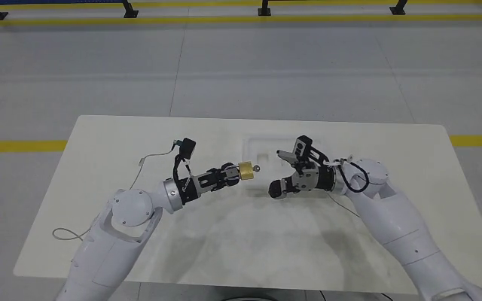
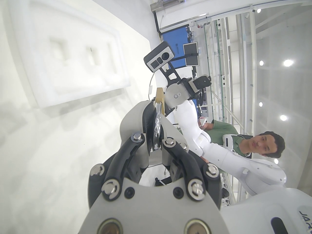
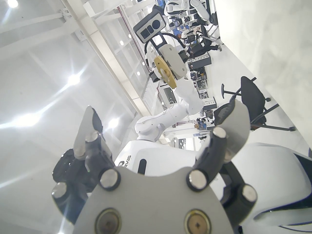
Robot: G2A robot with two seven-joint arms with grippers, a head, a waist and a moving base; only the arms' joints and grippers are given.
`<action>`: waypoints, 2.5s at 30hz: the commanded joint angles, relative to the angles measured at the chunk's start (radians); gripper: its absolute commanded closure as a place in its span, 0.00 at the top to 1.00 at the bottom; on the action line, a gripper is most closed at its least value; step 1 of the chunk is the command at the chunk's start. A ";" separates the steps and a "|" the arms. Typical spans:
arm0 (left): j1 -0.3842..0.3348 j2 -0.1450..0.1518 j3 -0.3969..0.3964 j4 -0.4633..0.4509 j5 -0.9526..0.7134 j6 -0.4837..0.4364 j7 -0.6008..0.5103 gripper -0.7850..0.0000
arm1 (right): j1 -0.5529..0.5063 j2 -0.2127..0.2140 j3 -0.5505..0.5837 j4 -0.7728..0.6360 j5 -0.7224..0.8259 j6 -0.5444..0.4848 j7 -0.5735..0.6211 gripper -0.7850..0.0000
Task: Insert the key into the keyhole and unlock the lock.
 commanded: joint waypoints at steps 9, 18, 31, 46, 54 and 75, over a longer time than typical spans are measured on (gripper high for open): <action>0.001 0.000 0.022 -0.013 -0.010 0.014 -0.020 0.00 | -0.023 0.008 0.018 -0.029 -0.065 -0.026 0.007 1.00; 0.002 0.002 0.027 -0.020 -0.049 0.030 -0.058 0.00 | -0.028 0.009 0.019 -0.041 -0.097 -0.033 0.012 0.61; 0.000 0.005 0.033 -0.019 -0.047 0.030 -0.076 0.00 | -0.018 0.004 0.004 -0.054 -0.114 -0.032 0.016 0.30; 0.007 0.009 0.033 -0.015 -0.047 0.028 -0.068 0.00 | -0.018 -0.001 -0.009 -0.050 -0.122 -0.028 0.004 0.00; 0.011 0.011 0.020 -0.017 -0.056 0.023 -0.058 0.12 | -0.020 -0.001 -0.008 -0.050 -0.133 -0.031 -0.002 0.00; 0.013 0.016 0.010 -0.016 -0.077 0.005 -0.079 0.00 | -0.015 -0.006 -0.005 -0.033 -0.143 -0.071 0.001 0.00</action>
